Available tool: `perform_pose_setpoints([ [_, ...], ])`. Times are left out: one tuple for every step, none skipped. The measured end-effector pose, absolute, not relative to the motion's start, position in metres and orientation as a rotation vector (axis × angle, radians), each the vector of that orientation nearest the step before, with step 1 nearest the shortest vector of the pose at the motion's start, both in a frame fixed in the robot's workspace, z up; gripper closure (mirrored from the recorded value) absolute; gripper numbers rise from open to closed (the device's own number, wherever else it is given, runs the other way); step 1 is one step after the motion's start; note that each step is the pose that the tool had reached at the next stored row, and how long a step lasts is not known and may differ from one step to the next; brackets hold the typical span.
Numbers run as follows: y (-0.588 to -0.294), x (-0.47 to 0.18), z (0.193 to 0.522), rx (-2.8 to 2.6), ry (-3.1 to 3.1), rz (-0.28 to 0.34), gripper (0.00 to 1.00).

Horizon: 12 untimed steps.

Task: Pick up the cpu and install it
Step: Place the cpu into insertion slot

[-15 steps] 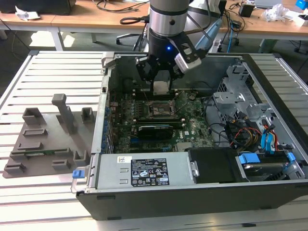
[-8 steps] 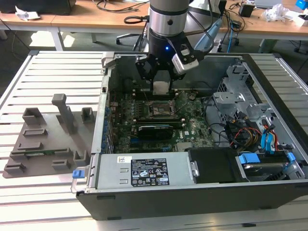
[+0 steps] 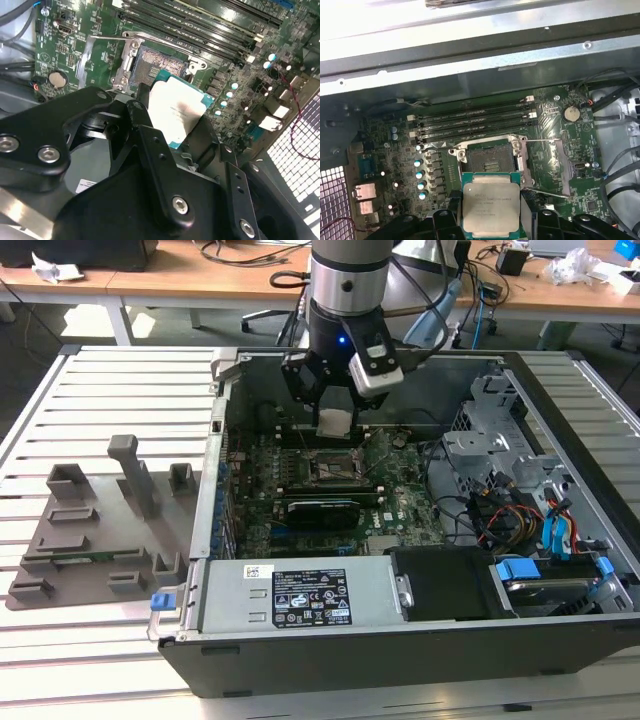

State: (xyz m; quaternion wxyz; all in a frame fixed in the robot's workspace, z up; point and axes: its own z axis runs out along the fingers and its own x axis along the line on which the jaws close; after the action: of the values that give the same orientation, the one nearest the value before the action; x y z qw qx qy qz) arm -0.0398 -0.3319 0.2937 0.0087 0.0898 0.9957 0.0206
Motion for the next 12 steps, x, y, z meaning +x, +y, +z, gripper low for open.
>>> perform_pose_setpoints([
  [-0.3318, -0.0398, 0.2937, 0.29, 3.11, 0.064, 0.45],
  [-0.3319, -0.0398, 0.2936, 0.307, 3.108, 0.064, 0.45],
  [-0.3318, -0.0397, 0.2936, 0.32, 3.106, 0.064, 0.45],
  [-0.3319, -0.0397, 0.2936, 0.344, 3.104, 0.063, 0.45],
  [-0.3319, -0.0396, 0.2936, 0.369, 3.1, 0.063, 0.45],
  [-0.3319, -0.0396, 0.2936, 0.385, 3.098, 0.063, 0.45],
  [-0.3319, -0.0396, 0.2936, 0.42, 3.093, 0.062, 0.45],
  [-0.3319, -0.0396, 0.2936, 0.449, 3.089, 0.062, 0.45],
  [-0.3319, -0.0396, 0.2936, 0.464, 3.086, 0.062, 0.45],
  [-0.3319, -0.0396, 0.2936, 0.482, 3.083, 0.062, 0.45],
  [-0.3318, -0.0396, 0.2936, 0.499, 3.08, 0.062, 0.45],
  [-0.3319, -0.0396, 0.2936, 0.515, 3.078, 0.062, 0.45],
])
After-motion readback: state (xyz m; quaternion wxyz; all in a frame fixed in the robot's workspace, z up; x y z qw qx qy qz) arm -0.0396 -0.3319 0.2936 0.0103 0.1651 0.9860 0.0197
